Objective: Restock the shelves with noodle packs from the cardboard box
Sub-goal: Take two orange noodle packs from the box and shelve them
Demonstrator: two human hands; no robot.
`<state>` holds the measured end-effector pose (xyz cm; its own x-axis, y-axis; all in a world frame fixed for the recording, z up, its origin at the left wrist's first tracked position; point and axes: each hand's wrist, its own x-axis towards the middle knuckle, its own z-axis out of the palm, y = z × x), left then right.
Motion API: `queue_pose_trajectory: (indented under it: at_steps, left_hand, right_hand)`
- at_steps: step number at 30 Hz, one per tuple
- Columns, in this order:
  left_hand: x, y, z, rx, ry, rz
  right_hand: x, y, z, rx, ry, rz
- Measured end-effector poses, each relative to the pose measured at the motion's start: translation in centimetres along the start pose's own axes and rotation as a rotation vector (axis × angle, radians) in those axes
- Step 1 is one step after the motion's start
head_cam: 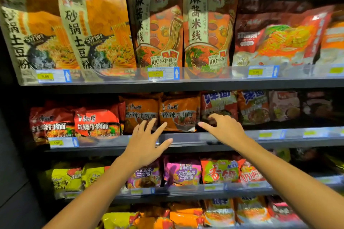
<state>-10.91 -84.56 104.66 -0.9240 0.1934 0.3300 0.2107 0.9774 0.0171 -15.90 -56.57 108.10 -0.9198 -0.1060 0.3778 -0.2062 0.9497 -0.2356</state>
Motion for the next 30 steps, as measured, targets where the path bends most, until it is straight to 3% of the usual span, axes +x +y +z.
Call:
queue_pose_trajectory:
  at_steps: [4, 8, 19, 30]
  left_hand:
    - [-1.0, 1.5, 0.5, -0.064, 0.152, 0.189]
    - [-1.4, 4.2, 1.8, -0.089, 0.194, 0.368]
    - [-2.5, 17.6, 6.9, -0.156, -0.008, 0.635]
    - [-8.3, 42.5, 12.7, -0.136, -0.226, 0.841]
  right_hand:
    - [-4.4, 1.3, -0.7, 0.081, 0.128, -0.102]
    - [-9.4, 3.1, -1.1, 0.056, 0.220, -0.100]
    - [-23.5, 14.4, -0.9, -0.036, 0.060, 0.039]
    - [-42.4, 34.0, -7.7, -0.106, -0.070, 0.296]
